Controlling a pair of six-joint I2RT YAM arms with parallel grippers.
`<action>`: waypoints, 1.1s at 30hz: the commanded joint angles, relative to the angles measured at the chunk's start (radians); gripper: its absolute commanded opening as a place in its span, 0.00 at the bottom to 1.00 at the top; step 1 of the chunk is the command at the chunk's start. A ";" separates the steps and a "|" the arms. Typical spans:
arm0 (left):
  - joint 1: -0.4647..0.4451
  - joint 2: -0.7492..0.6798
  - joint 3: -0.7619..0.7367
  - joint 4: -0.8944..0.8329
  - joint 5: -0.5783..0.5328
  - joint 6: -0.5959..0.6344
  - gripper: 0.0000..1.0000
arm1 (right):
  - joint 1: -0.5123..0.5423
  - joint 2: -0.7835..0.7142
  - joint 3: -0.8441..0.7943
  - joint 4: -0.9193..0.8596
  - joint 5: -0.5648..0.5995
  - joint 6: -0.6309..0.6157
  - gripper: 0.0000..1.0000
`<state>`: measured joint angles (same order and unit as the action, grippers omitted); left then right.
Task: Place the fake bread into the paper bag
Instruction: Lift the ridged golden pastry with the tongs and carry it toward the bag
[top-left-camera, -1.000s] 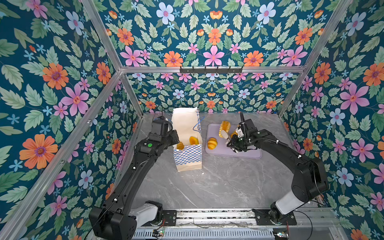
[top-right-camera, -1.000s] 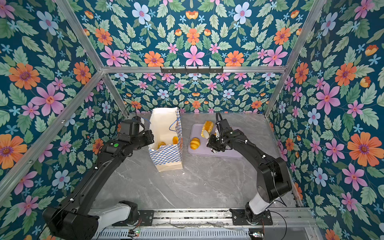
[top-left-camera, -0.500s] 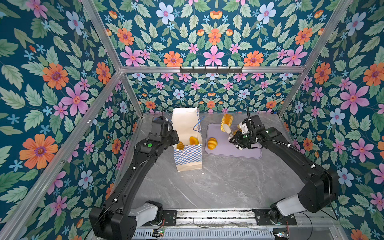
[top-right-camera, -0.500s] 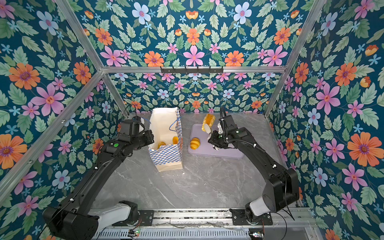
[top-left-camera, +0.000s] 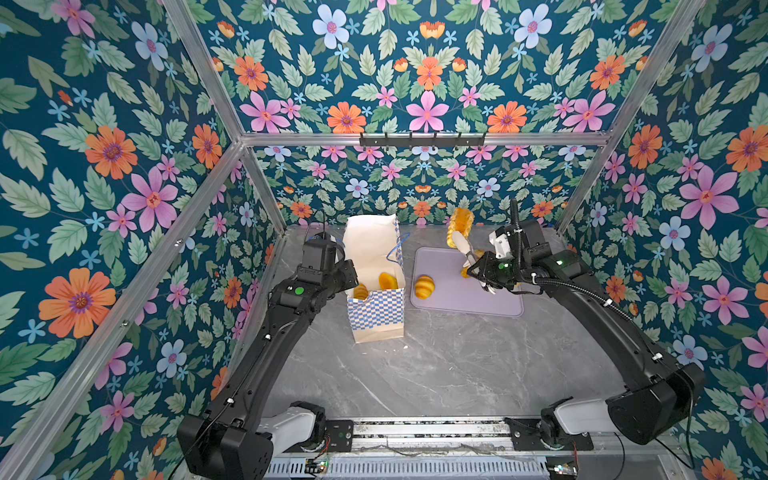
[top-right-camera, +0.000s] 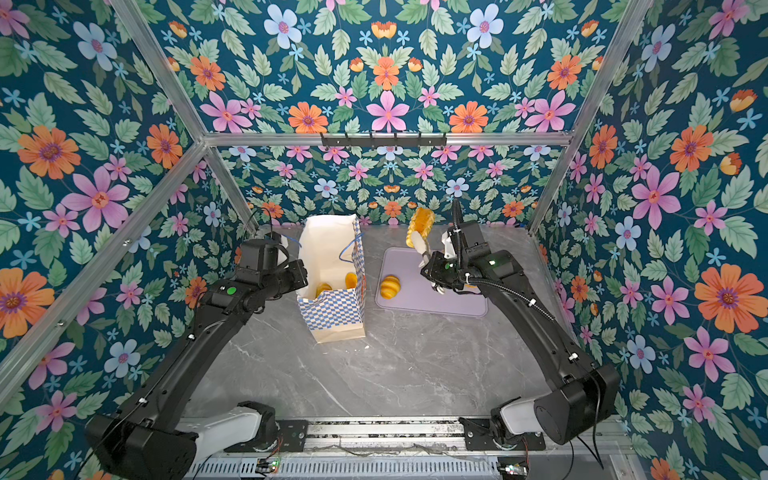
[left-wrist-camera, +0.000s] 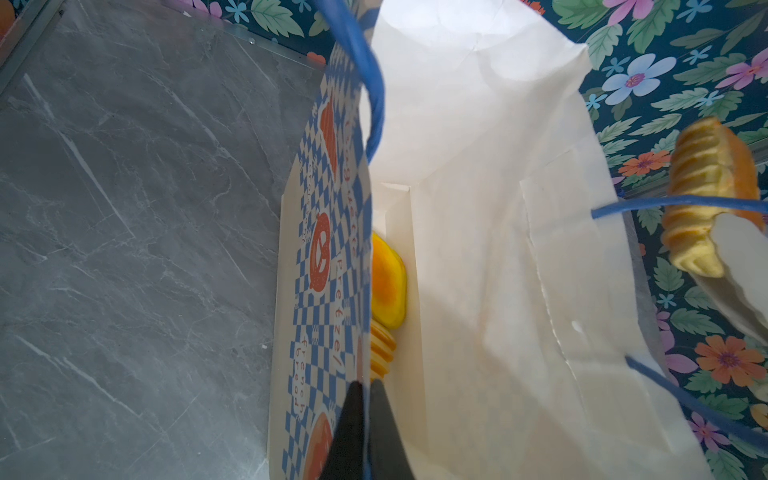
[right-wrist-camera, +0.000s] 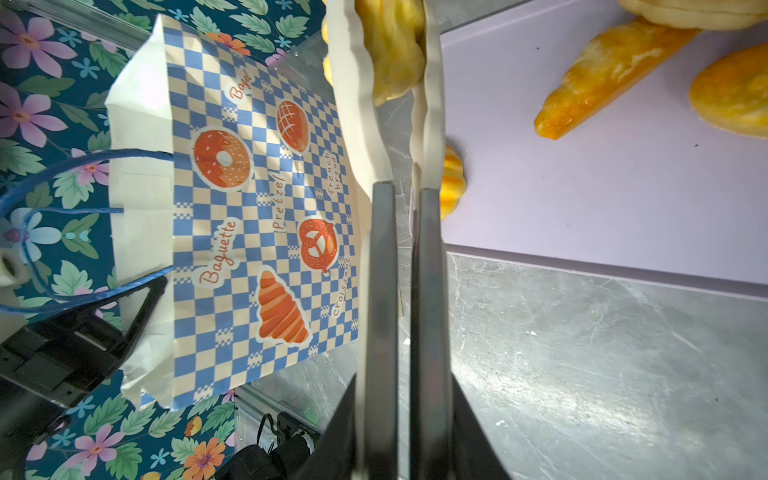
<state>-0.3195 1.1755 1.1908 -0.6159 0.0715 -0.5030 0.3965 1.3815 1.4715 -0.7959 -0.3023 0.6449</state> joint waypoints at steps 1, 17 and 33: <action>0.000 -0.003 0.010 -0.002 -0.009 -0.008 0.05 | 0.000 -0.020 0.031 -0.009 0.011 -0.026 0.25; 0.000 0.007 0.021 0.004 -0.007 -0.017 0.05 | 0.005 -0.094 0.149 -0.067 -0.029 -0.057 0.25; 0.000 0.009 0.021 0.007 -0.002 -0.023 0.04 | 0.113 -0.064 0.244 -0.095 0.003 -0.064 0.24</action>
<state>-0.3195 1.1835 1.2034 -0.6270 0.0681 -0.5240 0.4969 1.3136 1.6962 -0.9215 -0.3099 0.5976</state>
